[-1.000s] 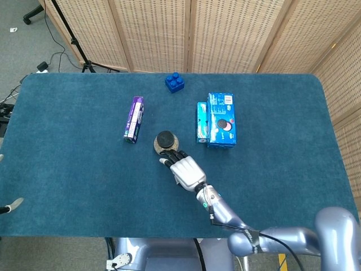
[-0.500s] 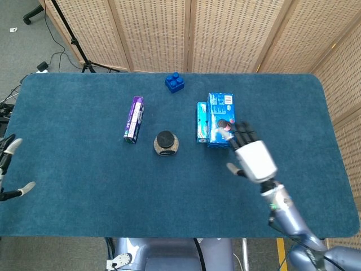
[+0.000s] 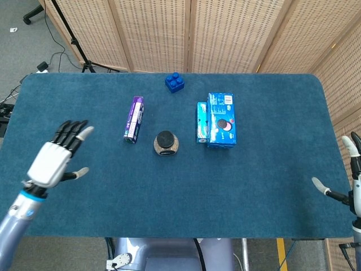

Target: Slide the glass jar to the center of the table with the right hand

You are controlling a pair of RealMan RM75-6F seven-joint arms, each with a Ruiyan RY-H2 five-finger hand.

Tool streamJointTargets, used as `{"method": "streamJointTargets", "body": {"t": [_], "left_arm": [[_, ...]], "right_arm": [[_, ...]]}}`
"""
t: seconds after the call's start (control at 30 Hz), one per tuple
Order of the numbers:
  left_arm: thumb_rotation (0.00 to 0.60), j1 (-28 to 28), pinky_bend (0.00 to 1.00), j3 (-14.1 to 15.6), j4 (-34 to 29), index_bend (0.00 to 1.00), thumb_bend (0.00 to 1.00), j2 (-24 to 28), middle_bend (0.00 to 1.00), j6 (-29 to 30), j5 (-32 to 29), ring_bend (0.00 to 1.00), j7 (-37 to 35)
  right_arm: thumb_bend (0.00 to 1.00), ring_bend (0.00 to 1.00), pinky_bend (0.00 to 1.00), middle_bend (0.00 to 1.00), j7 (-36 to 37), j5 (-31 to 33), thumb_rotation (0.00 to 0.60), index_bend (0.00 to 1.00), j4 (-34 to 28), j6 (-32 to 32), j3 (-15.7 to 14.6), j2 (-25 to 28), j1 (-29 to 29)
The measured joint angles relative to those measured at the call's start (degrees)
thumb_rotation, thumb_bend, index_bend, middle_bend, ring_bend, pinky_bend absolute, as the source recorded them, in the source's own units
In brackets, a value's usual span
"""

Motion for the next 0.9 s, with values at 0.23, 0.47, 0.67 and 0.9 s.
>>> {"method": "streamJointTargets", "body": {"t": [0.23,0.47,0.67,0.9], "left_arm": [[0.6,-8.39,0.0,-3.85,-2.09,0.0,0.0,-8.62,0.0,-7.44,-10.69,0.0,14.78],[0.6,-17.32,0.0,-7.62,2.09,0.0,0.0,-21.63,0.0,-9.75,-23.85,0.0,29.55],[0.6,-22.45,0.0,-9.4,7.43,0.0,0.0,-29.3,0.0,-10.67,-32.15,0.0,33.91],[0.6,-26.06,0.0,-9.8,15.29,0.0,0.0,-37.23,0.0,-10.58,-37.4,0.0,34.83]], "right_arm": [[0.0,0.0,0.0,0.0,0.68,-1.81,0.6,0.0,2.13,0.17,0.06,-0.01,-1.78],[0.0,0.0,0.0,0.0,0.91,-0.73,0.6,0.0,2.81,-2.04,1.25,0.39,-2.37],[0.0,0.0,0.0,0.0,1.18,-0.59,0.6,0.0,2.66,-2.84,1.84,0.99,-2.69],[0.0,0.0,0.0,0.0,1.4,-1.84,0.6,0.0,3.27,-4.34,1.66,1.93,-2.74]]}}
